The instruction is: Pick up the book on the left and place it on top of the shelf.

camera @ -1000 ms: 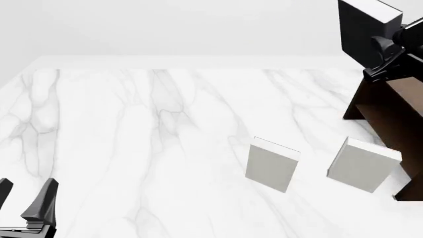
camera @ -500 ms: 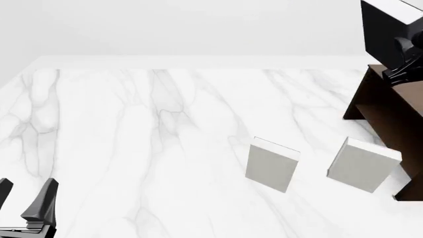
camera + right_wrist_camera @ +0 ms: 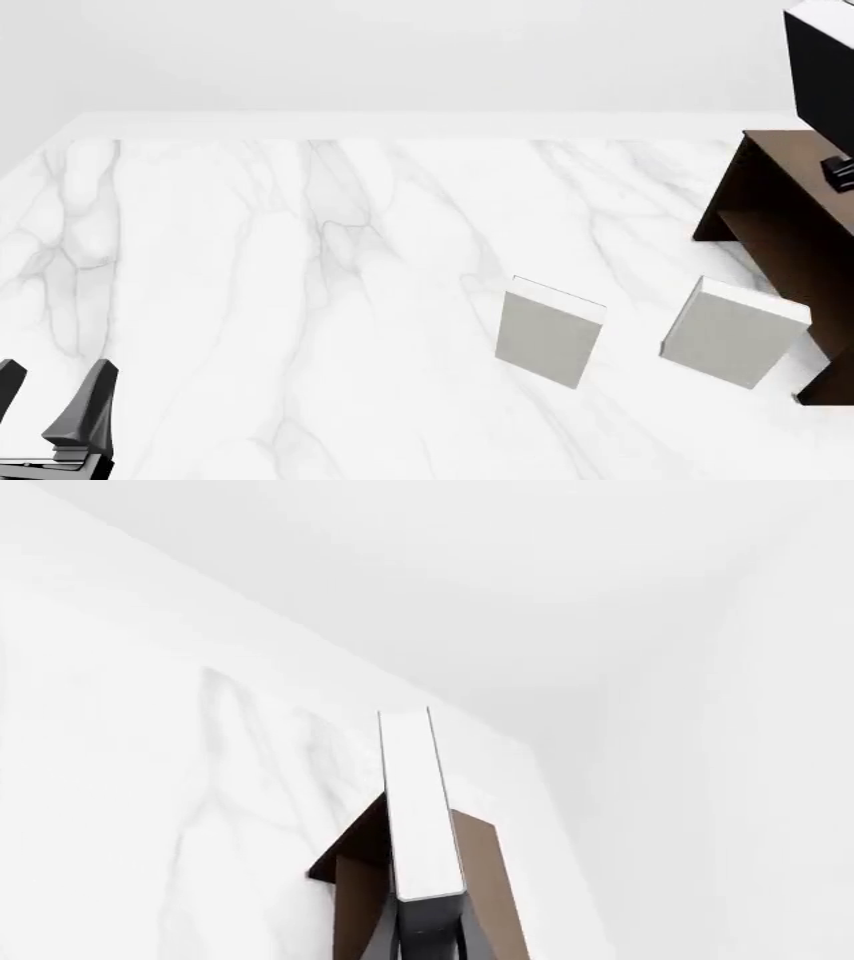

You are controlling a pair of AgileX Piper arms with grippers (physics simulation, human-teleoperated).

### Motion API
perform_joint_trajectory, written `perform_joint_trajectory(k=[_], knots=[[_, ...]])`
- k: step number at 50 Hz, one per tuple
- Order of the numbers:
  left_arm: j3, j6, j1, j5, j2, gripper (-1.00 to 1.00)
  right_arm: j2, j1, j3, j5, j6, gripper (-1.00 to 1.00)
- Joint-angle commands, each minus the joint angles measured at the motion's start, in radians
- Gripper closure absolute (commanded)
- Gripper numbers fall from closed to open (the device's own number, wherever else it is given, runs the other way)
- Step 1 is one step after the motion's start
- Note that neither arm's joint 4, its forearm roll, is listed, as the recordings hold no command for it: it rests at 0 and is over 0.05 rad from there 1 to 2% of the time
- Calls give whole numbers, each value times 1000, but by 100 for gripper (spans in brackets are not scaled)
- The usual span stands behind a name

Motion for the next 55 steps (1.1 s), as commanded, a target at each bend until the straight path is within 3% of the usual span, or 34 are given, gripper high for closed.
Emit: perform_joint_trajectory(k=[1,55], knots=[[0,0,0,0,0,-100,-33,-45,5,5,13,100],[0,0,0,0,0,-100,17,-213,-26,-21,-82,100]])
